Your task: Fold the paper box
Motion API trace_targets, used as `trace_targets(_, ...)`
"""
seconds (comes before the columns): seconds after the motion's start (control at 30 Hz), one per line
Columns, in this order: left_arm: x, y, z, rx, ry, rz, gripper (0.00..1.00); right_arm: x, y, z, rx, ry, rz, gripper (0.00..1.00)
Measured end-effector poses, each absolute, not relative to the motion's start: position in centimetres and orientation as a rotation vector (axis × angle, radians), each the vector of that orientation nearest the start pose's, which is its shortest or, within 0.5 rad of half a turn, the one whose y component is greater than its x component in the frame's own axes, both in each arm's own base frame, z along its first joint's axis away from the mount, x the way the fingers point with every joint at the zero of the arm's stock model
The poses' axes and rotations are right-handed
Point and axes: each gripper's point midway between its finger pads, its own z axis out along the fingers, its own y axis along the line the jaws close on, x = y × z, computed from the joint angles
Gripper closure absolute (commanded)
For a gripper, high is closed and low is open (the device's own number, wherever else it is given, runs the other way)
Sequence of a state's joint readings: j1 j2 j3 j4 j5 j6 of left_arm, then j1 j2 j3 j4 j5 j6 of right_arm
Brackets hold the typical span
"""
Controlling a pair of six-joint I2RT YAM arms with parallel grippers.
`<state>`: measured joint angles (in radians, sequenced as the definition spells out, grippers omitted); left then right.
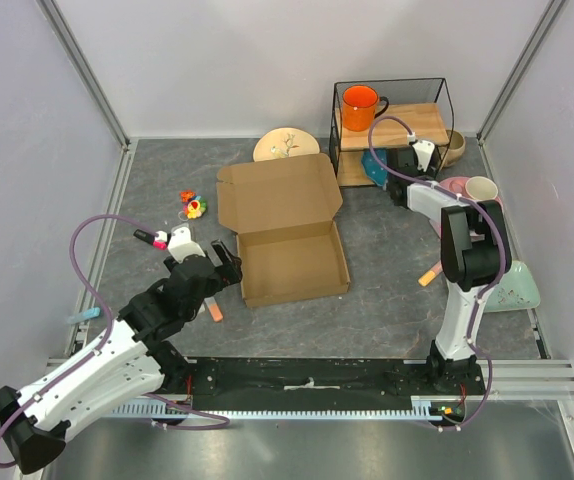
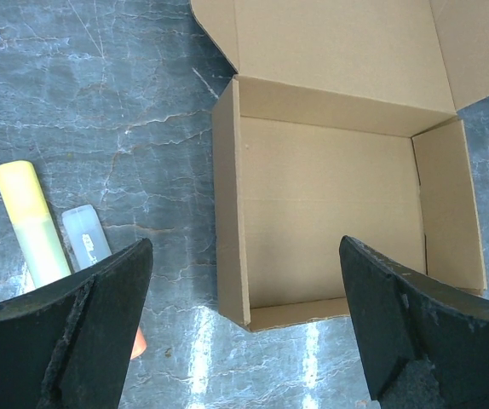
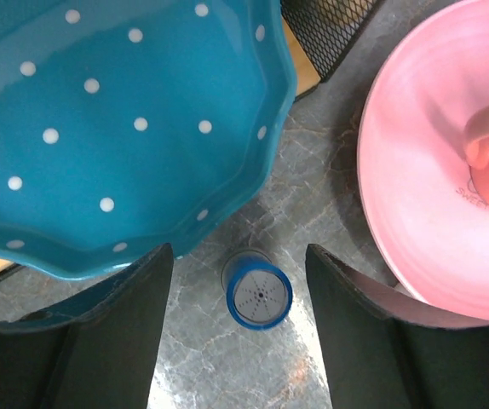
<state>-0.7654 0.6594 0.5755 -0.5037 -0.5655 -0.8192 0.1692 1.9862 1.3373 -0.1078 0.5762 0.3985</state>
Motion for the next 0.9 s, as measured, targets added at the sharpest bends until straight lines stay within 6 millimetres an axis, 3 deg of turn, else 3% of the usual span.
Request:
trace_targets(0.17,22.3,-12.0,15.6,-0.371,2.054,-0.353,0.04,51.4,0.2,6.7,0.526,2.137,-0.354,0.52)
trace_targets(0.33,22.3,-12.0,15.3,-0.369,2.061,-0.345,0.04,51.8,0.4,6.4,0.524,2.132,-0.339,0.60)
trace_targets(0.43,22.3,-12.0,15.3,-0.369,2.062,-0.345,0.04,51.8,0.3,6.4,0.522,2.132,-0.337,0.72)
trace_targets(0.57,22.3,-11.9,15.1,-0.367,2.065,-0.342,0.04,51.7,0.3,6.5,0.533,2.124,-0.326,0.80)
trace_targets(0.77,22.1,-12.1,15.4,-0.363,2.062,-0.369,0.04,48.4,1.0,7.2,0.531,2.139,-0.300,0.83)
trace_targets(0.9,22.0,-12.1,15.9,-0.368,2.042,-0.396,0.04,44.9,3.7,10.1,0.486,2.113,-0.237,0.83)
